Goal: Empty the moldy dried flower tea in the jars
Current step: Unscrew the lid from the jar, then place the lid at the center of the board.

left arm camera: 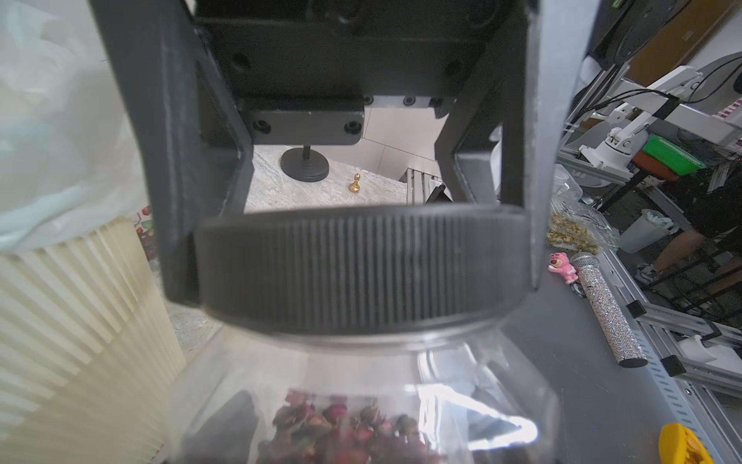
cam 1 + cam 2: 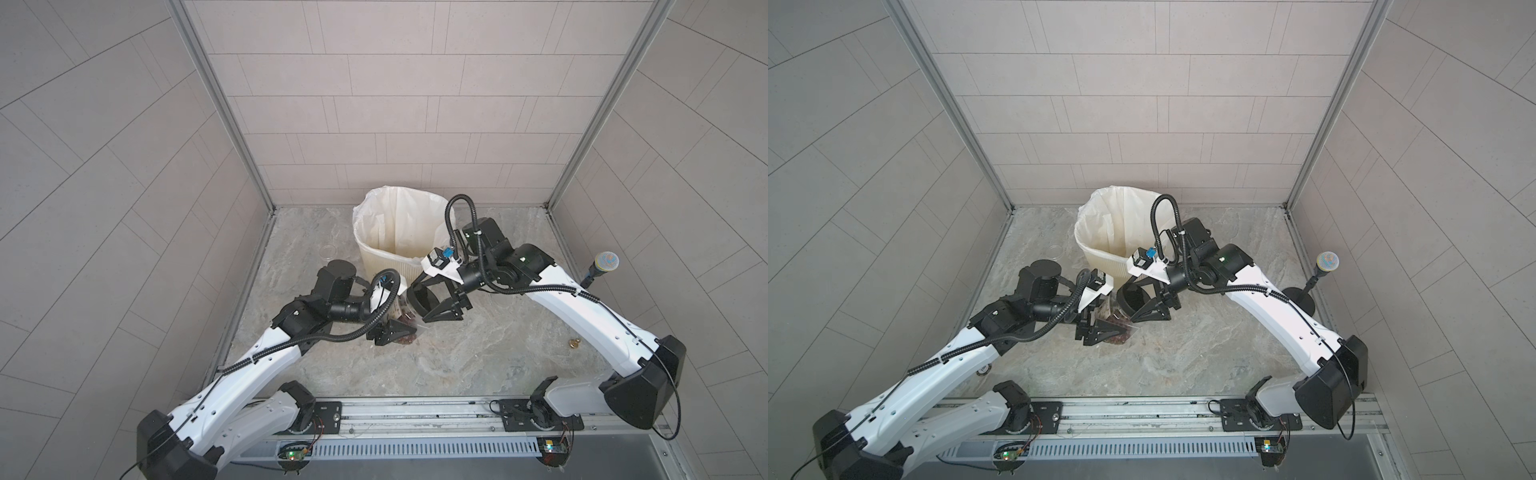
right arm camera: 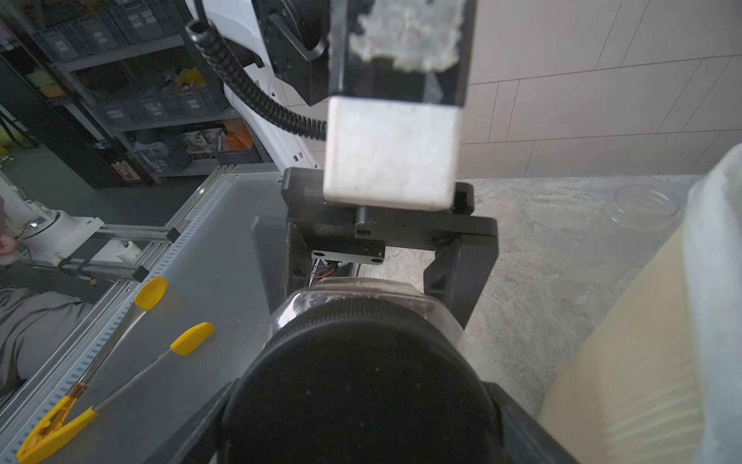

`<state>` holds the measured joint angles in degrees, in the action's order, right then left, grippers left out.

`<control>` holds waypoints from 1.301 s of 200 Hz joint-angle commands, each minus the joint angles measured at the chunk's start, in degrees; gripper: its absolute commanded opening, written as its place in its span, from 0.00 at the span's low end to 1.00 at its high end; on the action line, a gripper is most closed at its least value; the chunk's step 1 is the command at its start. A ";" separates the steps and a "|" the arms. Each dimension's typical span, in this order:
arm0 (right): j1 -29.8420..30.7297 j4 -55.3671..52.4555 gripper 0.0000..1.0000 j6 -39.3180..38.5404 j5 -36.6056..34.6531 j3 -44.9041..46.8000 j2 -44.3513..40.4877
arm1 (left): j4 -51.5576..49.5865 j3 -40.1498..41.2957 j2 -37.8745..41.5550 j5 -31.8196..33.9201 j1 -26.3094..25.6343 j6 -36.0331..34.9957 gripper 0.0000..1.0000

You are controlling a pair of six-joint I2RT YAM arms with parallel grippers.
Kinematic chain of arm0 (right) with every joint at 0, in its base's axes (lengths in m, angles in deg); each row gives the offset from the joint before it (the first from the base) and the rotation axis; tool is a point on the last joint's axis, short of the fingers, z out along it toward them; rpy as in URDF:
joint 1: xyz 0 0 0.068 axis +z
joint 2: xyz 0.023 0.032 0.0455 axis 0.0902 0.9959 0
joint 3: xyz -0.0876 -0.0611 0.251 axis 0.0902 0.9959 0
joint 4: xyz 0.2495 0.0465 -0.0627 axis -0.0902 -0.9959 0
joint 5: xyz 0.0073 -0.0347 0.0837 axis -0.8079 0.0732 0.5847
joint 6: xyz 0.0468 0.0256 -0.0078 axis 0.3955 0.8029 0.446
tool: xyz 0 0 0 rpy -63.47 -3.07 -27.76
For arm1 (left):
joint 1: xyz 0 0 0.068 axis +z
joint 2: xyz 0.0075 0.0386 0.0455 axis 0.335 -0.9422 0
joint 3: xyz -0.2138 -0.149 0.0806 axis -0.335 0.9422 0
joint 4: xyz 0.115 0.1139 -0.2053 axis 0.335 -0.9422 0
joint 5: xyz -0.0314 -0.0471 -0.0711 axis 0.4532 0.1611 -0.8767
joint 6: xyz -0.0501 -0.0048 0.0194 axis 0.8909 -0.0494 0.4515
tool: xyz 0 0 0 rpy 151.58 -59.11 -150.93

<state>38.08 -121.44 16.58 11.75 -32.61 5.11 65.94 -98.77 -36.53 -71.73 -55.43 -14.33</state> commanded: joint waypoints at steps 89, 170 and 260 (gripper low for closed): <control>-6.31 9.83 0.50 8.33 -2.32 6.09 -8.77 | -8.78 -2.36 0.14 -2.44 0.79 -3.13 0.66; -9.96 7.91 0.48 28.62 -29.32 3.78 -10.88 | -4.90 -0.59 2.77 3.91 0.98 -2.82 0.66; -17.54 -10.68 0.51 41.94 -56.84 10.32 -15.26 | 1.98 1.98 4.47 7.85 1.14 0.27 0.66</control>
<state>23.81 -126.03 51.51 -35.04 -26.29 -9.30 63.10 -98.01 -33.39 -64.56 -54.57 -15.44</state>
